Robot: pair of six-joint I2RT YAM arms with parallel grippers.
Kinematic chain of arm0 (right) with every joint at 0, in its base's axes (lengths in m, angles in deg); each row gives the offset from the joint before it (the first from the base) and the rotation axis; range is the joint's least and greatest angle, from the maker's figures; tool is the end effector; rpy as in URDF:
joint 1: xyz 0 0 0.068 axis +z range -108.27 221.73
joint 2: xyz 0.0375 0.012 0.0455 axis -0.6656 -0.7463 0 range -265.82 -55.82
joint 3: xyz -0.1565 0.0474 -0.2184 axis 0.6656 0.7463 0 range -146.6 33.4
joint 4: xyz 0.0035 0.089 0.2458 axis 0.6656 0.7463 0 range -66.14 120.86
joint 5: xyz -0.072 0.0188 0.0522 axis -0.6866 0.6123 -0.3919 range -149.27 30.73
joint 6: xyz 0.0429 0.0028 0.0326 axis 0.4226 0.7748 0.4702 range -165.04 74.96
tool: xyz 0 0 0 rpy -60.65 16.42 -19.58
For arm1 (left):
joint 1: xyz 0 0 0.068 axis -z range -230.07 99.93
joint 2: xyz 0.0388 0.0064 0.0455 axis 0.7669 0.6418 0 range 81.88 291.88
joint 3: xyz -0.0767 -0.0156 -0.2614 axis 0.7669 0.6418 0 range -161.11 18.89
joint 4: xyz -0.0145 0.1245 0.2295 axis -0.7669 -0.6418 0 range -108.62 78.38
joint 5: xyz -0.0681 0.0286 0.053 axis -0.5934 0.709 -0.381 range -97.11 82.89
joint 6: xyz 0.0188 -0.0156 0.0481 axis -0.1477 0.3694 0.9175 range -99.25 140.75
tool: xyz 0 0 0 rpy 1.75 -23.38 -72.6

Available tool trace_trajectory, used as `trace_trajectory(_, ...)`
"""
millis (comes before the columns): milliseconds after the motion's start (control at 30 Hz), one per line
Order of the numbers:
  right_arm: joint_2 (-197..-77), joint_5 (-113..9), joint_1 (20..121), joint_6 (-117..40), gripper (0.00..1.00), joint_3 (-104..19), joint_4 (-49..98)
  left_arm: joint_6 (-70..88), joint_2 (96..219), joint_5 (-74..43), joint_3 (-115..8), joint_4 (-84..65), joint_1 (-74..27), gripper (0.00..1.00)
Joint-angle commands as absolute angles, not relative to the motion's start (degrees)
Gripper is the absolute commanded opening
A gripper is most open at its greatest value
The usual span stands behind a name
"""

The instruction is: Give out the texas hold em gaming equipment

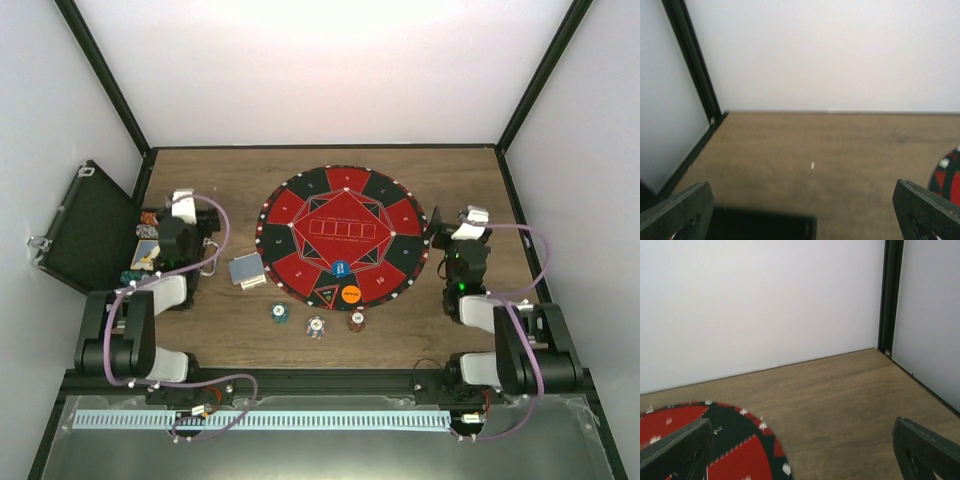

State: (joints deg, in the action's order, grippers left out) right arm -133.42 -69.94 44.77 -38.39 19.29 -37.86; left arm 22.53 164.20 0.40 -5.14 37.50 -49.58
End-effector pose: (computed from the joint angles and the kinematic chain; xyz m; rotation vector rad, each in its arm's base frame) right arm 0.2353 0.0059 0.1755 0.1946 1.5895 -0.0178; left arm 0.2725 0.0022 0.1808 -0.0623 1.7300 0.1299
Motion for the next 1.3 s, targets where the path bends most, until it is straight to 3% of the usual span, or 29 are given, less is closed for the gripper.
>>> trace_trajectory(0,-125.7,-73.8,44.0,-33.5,1.00,9.1,-17.6,24.7,159.4,-7.7,-14.3,17.6,-51.8,1.00)
trace_trajectory(133,-128.1,-74.1,43.9,-18.1,1.00,-3.3,2.0,24.4,161.9,-21.8,-28.4,-3.6,-57.6,1.00)
trace_trajectory(200,-129.8,-63.5,43.4,-18.0,1.00,-9.9,11.8,25.8,163.9,-24.4,-35.0,-14.0,-59.2,1.00)
trace_trajectory(300,-130.2,-51.3,46.3,-20.4,1.00,-12.7,15.0,26.1,164.7,-25.6,-40.7,-20.7,-61.2,1.00)
trace_trajectory(433,-131.4,-62.6,64.8,-27.8,0.99,-17.2,25.8,26.5,163.1,-28.4,-41.8,-24.1,-62.8,1.00)
trace_trajectory(600,-137.7,-69.2,80.6,-24.7,0.91,-23.1,41.7,27.8,162.3,-26.4,-42.7,-29.0,-62.9,1.00)
trace_trajectory(700,-139.6,-71.5,87.3,-21.4,0.90,-23.4,46.5,29.4,161.7,-26.6,-42.6,-31.5,-63.1,1.00)
trace_trajectory(867,-141.6,-68.8,92.6,-17.7,0.79,-22.9,49.7,29.8,160.9,-27.7,-42.4,-32.5,-63.2,1.00)
trace_trajectory(967,-143.2,-67.7,95.0,-16.3,0.68,-22.9,51.5,29.6,160.7,-28.4,-43.0,-33.3,-63.1,1.00)
trace_trajectory(1267,-146.5,-65.9,98.2,-13.4,0.54,-21.3,52.6,29.6,161.2,-29.2,-44.5,-35.8,-63.2,1.00)
